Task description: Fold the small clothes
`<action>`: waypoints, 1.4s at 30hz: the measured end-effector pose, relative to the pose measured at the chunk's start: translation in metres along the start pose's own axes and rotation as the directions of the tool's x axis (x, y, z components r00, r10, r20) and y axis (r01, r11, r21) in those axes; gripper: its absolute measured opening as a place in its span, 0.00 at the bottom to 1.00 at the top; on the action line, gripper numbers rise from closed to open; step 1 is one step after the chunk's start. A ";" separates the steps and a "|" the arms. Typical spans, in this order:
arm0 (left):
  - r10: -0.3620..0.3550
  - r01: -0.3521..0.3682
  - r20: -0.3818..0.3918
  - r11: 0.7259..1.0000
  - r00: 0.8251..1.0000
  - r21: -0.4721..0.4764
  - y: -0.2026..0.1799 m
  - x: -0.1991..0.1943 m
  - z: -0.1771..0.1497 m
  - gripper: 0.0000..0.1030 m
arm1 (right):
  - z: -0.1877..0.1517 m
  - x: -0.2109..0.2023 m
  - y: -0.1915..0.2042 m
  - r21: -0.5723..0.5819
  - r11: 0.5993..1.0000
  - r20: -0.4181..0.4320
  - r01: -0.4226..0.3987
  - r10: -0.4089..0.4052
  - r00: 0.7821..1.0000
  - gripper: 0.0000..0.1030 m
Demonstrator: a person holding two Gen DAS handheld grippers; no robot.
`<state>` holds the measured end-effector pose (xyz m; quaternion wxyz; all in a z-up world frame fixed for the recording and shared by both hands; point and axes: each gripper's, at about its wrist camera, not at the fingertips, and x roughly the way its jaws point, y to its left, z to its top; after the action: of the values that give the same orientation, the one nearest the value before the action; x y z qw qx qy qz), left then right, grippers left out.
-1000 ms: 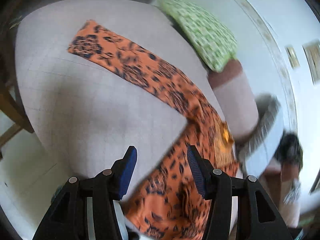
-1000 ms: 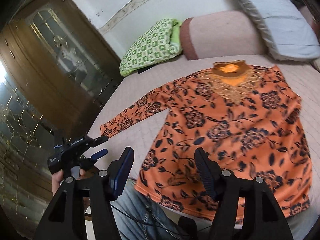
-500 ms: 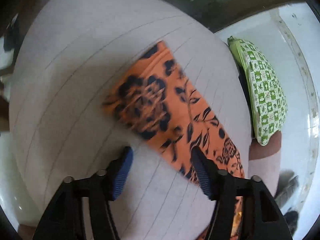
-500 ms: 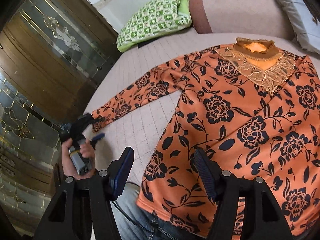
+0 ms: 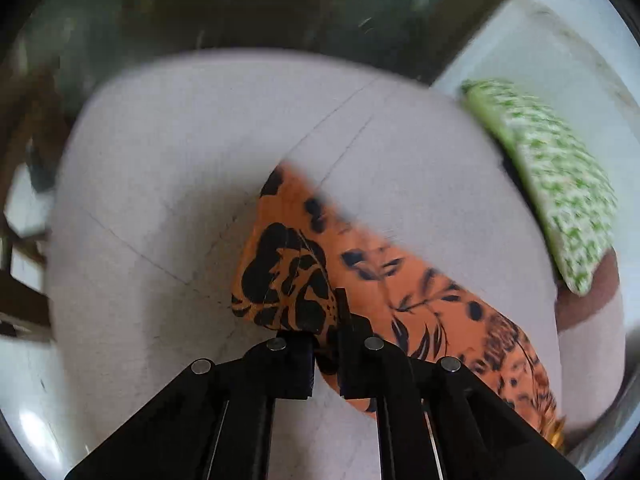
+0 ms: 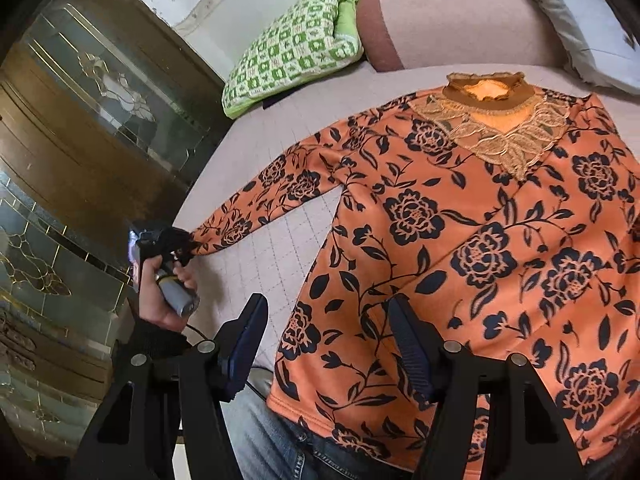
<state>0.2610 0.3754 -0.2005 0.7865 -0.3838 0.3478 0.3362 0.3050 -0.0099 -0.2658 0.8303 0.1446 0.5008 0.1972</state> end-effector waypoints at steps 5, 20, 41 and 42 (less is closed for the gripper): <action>-0.125 0.041 0.253 0.948 0.959 0.315 -0.056 -0.118 -0.052 0.06 | -0.012 -0.022 -0.020 0.044 0.999 0.028 -0.001 0.000 1.000 0.64; -0.619 0.349 -0.227 0.082 0.752 0.934 -0.167 -0.284 -0.358 0.06 | -0.051 -0.110 -0.142 0.269 0.963 0.168 0.030 -0.078 0.983 0.64; -0.287 0.587 -0.512 0.419 0.810 0.693 -0.141 -0.166 -0.304 0.54 | -0.053 -0.022 -0.208 0.313 0.949 -0.023 -0.044 0.054 0.998 0.63; -0.285 0.582 -0.509 0.459 0.812 0.671 -0.140 -0.160 -0.294 0.54 | -0.055 -0.016 -0.203 0.298 0.954 -0.041 -0.043 0.058 0.997 0.63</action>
<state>0.2025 0.0196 -0.1560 0.8622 -0.1121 0.4732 -0.1420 0.2864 -0.1937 -0.3675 0.7813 0.2753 0.5413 0.1444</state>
